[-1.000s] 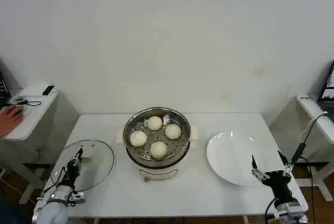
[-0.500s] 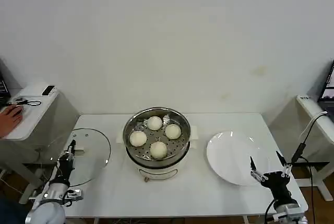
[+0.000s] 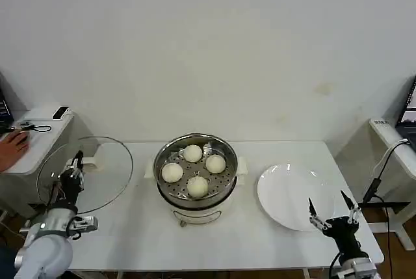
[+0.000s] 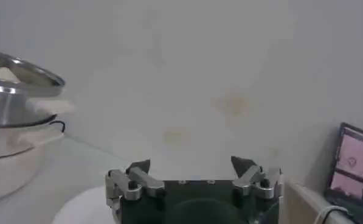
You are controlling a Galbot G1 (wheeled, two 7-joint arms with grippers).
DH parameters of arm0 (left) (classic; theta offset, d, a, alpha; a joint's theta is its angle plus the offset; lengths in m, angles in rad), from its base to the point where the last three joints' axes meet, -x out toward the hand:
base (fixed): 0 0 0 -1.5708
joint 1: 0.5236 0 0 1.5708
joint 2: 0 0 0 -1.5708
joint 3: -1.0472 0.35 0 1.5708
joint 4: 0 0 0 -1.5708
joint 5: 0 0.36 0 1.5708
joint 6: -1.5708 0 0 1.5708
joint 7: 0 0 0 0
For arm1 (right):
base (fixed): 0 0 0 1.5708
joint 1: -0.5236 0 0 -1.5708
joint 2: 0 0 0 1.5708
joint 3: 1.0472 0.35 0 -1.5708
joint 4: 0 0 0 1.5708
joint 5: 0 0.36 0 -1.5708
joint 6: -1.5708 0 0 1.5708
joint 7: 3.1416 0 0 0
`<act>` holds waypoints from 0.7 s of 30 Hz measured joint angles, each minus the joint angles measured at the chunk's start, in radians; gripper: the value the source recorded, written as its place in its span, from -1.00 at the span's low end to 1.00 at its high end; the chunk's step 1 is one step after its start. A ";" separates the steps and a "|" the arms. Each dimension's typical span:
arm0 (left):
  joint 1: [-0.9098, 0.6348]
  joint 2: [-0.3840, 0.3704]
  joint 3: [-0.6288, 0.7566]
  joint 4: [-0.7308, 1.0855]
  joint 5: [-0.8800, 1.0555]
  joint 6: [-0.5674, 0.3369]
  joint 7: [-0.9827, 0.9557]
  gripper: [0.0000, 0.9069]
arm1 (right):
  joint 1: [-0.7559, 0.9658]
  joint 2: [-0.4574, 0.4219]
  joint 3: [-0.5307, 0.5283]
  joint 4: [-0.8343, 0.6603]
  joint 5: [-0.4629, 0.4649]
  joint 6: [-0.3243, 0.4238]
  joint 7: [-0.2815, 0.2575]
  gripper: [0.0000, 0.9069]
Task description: Take steamed baozi put them in steamer then cover it.
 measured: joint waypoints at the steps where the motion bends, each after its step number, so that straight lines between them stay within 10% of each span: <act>1: -0.007 0.003 0.010 -0.013 -0.005 0.011 0.009 -1.00 | -0.002 0.002 -0.002 0.001 -0.004 0.000 0.002 1.00; 21: -0.303 -0.095 0.439 -0.088 0.073 0.222 0.187 -1.00 | -0.007 0.038 -0.063 0.017 -0.081 0.001 0.006 1.00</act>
